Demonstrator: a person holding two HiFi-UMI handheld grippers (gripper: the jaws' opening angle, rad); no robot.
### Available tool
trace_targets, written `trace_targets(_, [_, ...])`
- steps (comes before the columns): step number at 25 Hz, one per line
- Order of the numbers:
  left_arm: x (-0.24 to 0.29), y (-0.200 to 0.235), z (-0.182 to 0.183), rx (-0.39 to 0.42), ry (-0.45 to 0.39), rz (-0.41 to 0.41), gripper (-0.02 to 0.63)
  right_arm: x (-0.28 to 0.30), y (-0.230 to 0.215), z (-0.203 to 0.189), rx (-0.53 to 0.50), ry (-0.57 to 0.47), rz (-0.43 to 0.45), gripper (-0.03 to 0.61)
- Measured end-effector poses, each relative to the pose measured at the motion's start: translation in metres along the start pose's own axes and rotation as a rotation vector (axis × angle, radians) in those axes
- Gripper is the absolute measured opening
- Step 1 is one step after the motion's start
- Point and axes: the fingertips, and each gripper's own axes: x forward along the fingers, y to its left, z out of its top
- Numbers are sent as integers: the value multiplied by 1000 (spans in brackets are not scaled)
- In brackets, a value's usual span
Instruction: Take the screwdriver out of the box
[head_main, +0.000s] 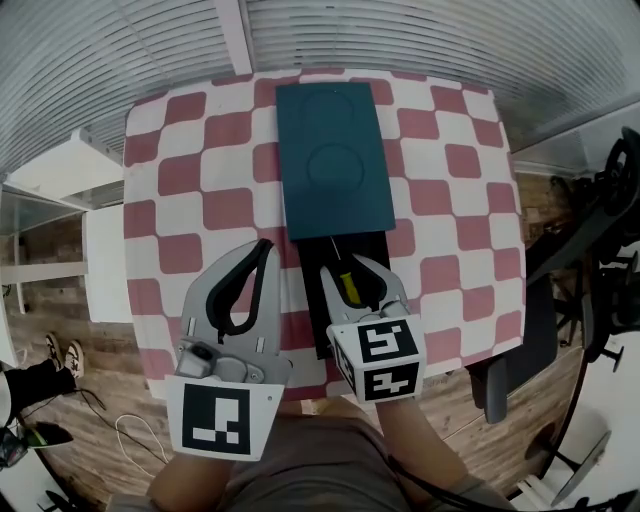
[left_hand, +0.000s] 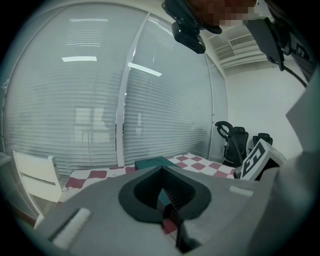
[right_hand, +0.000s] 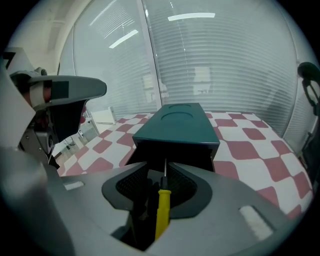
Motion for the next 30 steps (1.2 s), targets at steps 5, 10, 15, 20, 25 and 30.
trace_targets(5, [7, 8, -2, -9, 8, -1, 1, 11, -3, -9, 9, 82, -14, 149])
trace_targets(10, [13, 9, -1, -12, 10, -7, 1, 18, -5, -22, 20, 172, -6, 145])
trace_targets(15, [16, 13, -2, -18, 15, -5, 1, 18, -8, -23, 16, 188, -10, 86])
trace_targets(20, [17, 13, 0, -13, 8, -6, 1, 18, -4, -23, -9, 179, 13, 83])
trace_targets(25, [15, 9, 2, 0, 5, -3, 1, 13, -3, -18, -14, 142, 25, 80])
trace_targets(30, [7, 2, 7, 15, -8, 5, 1, 3, 1, -9, -31, 78, 35, 79])
